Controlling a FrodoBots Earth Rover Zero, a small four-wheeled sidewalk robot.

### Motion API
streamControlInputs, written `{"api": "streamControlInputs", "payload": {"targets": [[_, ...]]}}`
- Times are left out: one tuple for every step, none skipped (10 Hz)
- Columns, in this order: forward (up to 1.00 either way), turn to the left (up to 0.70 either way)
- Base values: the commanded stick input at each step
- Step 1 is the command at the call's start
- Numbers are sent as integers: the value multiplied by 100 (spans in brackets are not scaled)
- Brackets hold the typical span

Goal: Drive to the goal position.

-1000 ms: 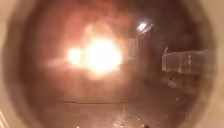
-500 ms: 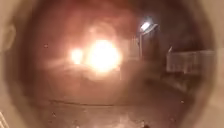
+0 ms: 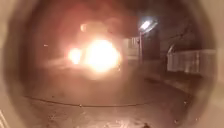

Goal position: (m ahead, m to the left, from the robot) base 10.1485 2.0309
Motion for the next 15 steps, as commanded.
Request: {"api": "streamControlInputs", "payload": {"targets": [[-37, -18], [-70, -35], [-70, -35], [-70, -35], [-70, -35], [-70, -35], [-70, -35], [-70, -35], [-70, -35], [-70, -35], [-70, -35], [-55, -23], [-22, 0], [-10, 0], [0, 0]]}}
